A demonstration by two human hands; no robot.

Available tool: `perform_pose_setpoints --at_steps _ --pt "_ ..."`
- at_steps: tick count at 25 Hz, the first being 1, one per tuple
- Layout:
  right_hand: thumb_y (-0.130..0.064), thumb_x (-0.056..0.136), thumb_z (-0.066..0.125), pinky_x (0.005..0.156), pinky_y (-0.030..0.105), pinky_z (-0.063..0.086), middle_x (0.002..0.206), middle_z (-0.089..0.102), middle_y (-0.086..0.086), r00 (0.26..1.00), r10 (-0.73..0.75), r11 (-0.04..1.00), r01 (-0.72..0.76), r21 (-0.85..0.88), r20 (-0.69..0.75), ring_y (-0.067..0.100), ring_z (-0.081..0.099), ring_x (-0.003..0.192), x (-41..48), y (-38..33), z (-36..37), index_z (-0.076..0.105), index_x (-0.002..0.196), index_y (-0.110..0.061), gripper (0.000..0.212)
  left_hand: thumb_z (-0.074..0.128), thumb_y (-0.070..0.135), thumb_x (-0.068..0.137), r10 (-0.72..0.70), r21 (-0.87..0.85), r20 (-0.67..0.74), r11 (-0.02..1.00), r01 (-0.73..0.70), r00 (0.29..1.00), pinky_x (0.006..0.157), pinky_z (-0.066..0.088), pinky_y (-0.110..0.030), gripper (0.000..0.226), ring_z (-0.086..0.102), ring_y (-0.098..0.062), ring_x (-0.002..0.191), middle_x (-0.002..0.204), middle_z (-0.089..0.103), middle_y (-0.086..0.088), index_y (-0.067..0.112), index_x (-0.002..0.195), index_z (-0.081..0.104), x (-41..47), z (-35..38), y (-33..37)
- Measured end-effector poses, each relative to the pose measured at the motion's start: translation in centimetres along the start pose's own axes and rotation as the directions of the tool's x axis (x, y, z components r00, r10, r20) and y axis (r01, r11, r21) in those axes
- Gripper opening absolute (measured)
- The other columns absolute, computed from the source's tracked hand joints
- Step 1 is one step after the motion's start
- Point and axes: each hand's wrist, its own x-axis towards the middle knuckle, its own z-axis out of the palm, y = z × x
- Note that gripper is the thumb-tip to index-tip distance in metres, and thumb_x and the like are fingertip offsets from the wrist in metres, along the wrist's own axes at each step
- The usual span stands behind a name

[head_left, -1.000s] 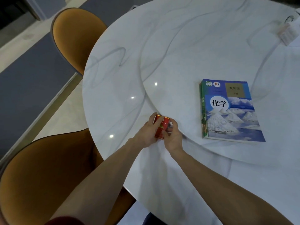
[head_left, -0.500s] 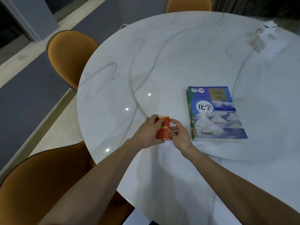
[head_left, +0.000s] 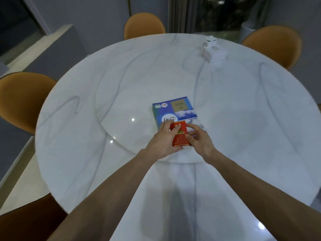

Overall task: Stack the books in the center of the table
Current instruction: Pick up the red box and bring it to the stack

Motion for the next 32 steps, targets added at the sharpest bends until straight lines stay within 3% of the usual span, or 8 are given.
perform_pose_setpoints --at_steps 5,12,17,22,25,28,32 --pt "-0.012 0.093 0.053 0.095 0.048 0.052 0.113 0.066 0.016 0.992 0.026 1.000 -0.026 0.001 -0.123 0.030 0.064 0.102 -0.5 2.2 -8.7 0.052 0.129 -0.022 0.037 0.071 0.041 0.077 0.118 -0.023 -0.019 0.993 -0.118 0.993 0.111 0.032 -0.036 0.077 0.025 -0.025 0.137 0.148 0.027 -0.010 0.018 0.141 0.035 4.8 3.0 7.6" --pt "-0.011 0.092 0.052 0.092 0.044 0.054 0.109 0.067 0.012 0.972 0.086 0.996 -0.085 0.016 -0.219 0.028 0.066 0.096 -1.1 6.5 -19.9 0.057 0.123 -0.027 0.035 0.073 0.040 0.074 0.181 -0.084 0.066 0.981 -0.175 0.981 0.102 0.043 -0.037 0.074 0.024 -0.022 0.136 0.142 0.030 -0.008 0.018 0.136 0.040 10.7 8.2 17.5" --pt "-0.015 0.090 0.055 0.065 0.023 0.050 0.103 0.068 0.007 0.944 0.147 0.989 -0.149 0.016 -0.294 0.020 0.066 0.081 -0.4 9.5 -27.2 0.061 0.116 -0.028 0.030 0.073 0.040 0.073 0.224 -0.094 0.114 0.972 -0.214 0.968 0.102 0.043 -0.037 0.073 0.023 -0.023 0.135 0.142 0.032 -0.008 0.017 0.135 0.042 14.9 12.3 23.7" --pt "-0.011 0.090 0.055 0.059 0.015 0.044 0.103 0.066 0.006 0.912 0.198 0.976 -0.216 -0.011 -0.358 0.014 0.062 0.078 1.3 12.5 -32.8 0.062 0.117 -0.021 0.030 0.071 0.046 0.074 0.237 -0.091 0.150 0.970 -0.225 0.960 0.102 0.044 -0.038 0.072 0.025 -0.024 0.134 0.141 0.035 -0.008 0.015 0.134 0.043 18.9 16.4 28.2" --pt "-0.009 0.089 0.054 0.061 0.015 0.044 0.104 0.066 0.008 0.891 0.219 0.965 -0.259 -0.048 -0.397 0.015 0.060 0.080 2.7 14.2 -35.2 0.063 0.118 -0.017 0.031 0.071 0.048 0.073 0.234 -0.082 0.177 0.972 -0.222 0.956 0.100 0.046 -0.039 0.072 0.028 -0.023 0.132 0.139 0.037 -0.007 0.016 0.132 0.045 21.2 19.0 30.1" --pt "-0.006 0.089 0.052 0.071 0.023 0.046 0.111 0.066 0.013 0.879 0.256 0.950 -0.307 -0.064 -0.403 0.019 0.059 0.086 4.1 15.6 -36.7 0.061 0.121 -0.013 0.033 0.070 0.050 0.071 0.217 -0.074 0.189 0.976 -0.207 0.958 0.099 0.046 -0.040 0.071 0.031 -0.024 0.130 0.136 0.040 -0.007 0.017 0.130 0.047 22.8 21.1 31.1" --pt "-0.005 0.090 0.050 0.075 0.026 0.046 0.118 0.064 0.015 0.877 0.284 0.934 -0.345 -0.094 -0.388 0.025 0.061 0.098 5.7 17.3 -37.9 0.058 0.124 -0.010 0.036 0.067 0.056 0.070 0.230 0.026 0.175 0.971 -0.238 0.957 0.095 0.048 -0.038 0.071 0.038 -0.024 0.125 0.133 0.045 -0.007 0.020 0.128 0.048 24.2 23.1 31.6"
